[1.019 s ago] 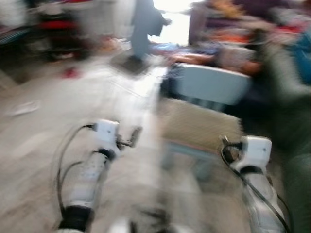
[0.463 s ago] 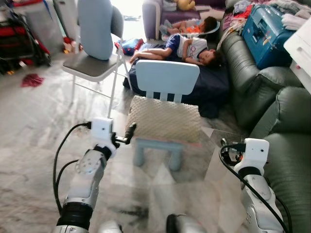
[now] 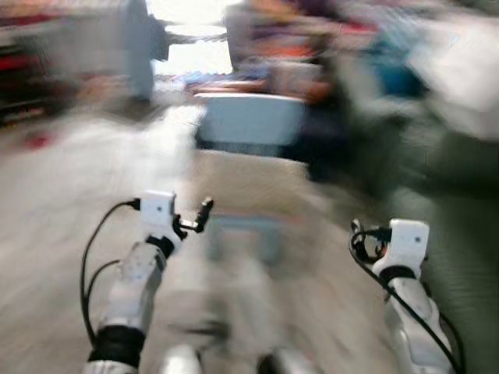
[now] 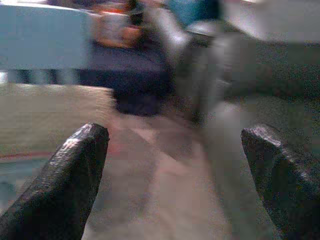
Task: Move the pillow to the sofa
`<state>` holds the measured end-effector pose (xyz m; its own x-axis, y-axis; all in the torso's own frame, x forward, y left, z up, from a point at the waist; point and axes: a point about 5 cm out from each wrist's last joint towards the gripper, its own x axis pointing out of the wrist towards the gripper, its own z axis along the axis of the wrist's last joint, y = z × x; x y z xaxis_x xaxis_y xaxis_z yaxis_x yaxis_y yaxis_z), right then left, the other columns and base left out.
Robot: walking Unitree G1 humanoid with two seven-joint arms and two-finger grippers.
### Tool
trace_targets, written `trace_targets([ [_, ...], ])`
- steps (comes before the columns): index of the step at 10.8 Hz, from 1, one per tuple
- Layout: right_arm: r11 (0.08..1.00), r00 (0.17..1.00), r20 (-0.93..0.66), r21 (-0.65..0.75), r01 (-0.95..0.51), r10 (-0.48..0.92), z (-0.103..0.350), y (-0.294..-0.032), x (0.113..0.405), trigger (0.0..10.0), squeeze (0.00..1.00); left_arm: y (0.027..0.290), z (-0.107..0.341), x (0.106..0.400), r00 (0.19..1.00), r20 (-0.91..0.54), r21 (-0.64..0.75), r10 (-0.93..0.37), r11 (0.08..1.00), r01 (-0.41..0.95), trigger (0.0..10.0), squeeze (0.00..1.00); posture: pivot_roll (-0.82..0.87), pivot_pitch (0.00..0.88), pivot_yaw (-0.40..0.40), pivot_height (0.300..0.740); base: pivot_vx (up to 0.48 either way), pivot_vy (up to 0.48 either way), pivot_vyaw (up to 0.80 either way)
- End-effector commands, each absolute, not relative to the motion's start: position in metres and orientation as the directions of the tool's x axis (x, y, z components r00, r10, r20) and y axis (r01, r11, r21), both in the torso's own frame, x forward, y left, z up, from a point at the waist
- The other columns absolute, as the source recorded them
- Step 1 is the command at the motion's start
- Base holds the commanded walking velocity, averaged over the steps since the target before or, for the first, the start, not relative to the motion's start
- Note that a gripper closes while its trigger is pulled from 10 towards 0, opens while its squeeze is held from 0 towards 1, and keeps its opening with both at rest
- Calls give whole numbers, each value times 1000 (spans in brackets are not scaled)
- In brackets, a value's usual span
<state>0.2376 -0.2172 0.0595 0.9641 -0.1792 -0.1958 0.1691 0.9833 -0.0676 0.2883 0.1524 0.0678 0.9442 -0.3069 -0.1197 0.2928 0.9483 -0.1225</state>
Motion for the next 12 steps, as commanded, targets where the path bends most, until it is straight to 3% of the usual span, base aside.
trace_targets([
  [1,983,965,-189,-68,173,-183,62,-218,238,10000,0,150,72,290,941,-102,-114,-323,943,311,10000,0,-105,68,-20,740,341,0,0],
  [3,983,965,-190,-69,172,-182,61,-217,238,10000,0,151,73,290,941,-100,-112,-323,943,312,10000,0,-105,72,-19,740,377,0,0],
  [12,990,973,-185,-67,126,-136,62,-212,241,10000,0,151,72,291,946,-100,-109,-308,949,297,10000,0,-102,69,-21,740,378,295,0],
])
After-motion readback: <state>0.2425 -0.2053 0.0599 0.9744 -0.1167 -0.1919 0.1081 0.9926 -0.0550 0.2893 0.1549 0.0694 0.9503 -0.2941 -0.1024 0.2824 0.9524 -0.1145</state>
